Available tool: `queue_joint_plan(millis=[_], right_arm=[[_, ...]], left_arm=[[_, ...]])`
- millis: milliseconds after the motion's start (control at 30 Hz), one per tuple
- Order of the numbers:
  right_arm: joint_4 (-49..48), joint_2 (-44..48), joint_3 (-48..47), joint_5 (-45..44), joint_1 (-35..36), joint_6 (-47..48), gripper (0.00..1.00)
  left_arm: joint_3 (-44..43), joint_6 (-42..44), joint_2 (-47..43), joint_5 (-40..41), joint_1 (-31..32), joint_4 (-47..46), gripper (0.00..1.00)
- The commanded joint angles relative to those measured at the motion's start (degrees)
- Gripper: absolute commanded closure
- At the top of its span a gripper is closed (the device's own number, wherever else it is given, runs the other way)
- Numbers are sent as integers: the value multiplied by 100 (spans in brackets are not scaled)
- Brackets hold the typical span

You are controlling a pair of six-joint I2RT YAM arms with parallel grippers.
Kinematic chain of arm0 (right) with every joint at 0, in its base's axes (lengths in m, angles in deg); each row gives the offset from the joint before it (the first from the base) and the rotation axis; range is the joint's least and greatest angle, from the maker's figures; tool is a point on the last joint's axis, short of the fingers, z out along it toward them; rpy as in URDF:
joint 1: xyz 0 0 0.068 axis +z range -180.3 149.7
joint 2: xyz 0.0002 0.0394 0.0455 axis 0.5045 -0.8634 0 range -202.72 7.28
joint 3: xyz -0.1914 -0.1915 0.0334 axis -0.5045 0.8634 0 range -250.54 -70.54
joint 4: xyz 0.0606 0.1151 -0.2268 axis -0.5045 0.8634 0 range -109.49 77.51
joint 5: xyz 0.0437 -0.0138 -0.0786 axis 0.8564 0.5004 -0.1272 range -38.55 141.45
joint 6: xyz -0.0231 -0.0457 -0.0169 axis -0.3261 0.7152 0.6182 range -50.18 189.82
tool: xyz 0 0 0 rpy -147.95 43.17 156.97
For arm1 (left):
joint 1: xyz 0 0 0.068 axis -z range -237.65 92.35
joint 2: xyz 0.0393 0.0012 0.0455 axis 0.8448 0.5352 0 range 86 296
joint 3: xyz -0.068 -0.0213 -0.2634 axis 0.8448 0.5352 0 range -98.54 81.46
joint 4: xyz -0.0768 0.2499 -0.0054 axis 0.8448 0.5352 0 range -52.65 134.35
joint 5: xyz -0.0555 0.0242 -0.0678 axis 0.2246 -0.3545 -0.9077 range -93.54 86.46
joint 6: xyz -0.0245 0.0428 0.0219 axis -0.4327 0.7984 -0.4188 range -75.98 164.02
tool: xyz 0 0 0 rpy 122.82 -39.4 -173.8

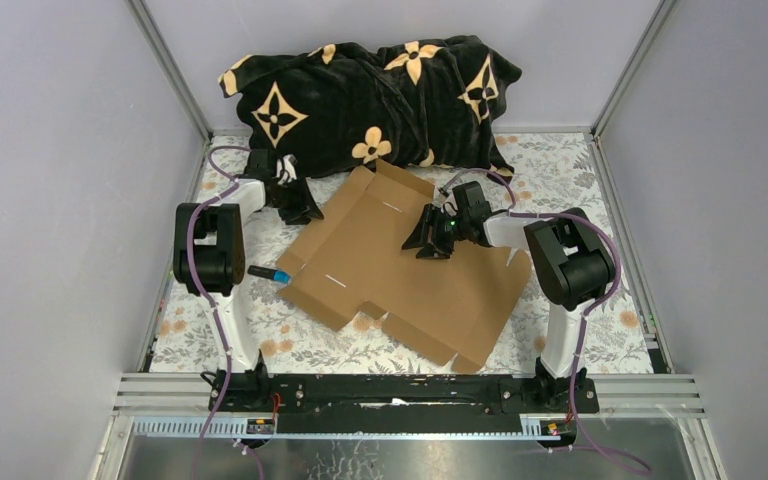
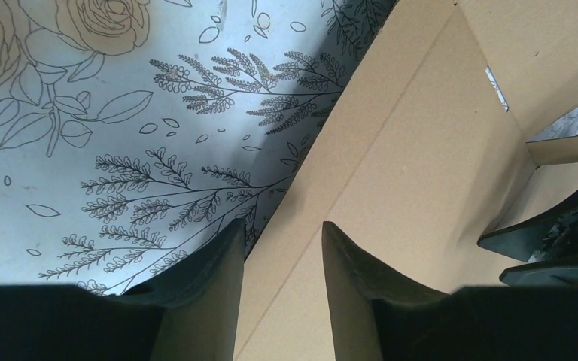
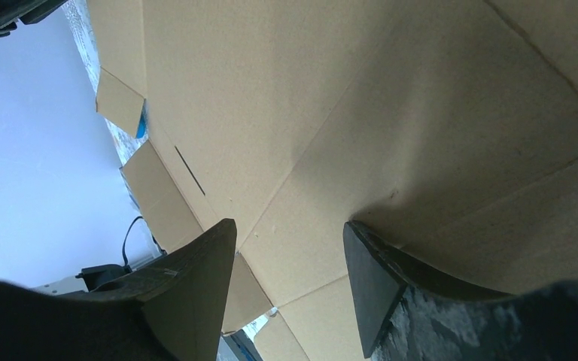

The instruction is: Fold the paper box

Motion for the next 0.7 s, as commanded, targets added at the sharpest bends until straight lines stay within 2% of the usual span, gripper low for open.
queue_joint_plan(millis=[0,100,167,233,300,400,467,667], right_arm=[[-49,-403,73,-329,63,115,37],[-113,-463,51,-316,92,67,37],[-123,-506,28,-306,115,65,37],[-118,-533,-1,-311,125,56,37],[-120,-560,-17,-299,134,57,37],[-132,-615,-41,-291,134,62,37],[-157,-643,-63,-277,157,53,37],[111,-433,-194,-415,311,310,37]], left_arm=[[60,55,-137,-569,154,152,55],[-79,219,-83,-210,284,413,68],[-155,282,-33,-24,385,510,70],[-212,333,-22,117,465,611,77],[-230,360,-87,177,507,635,89],[-275,417,-211,211,572,703,92],[-331,485,-309,364,653,792,100],[-426,558,-809,1056,972,991,100]])
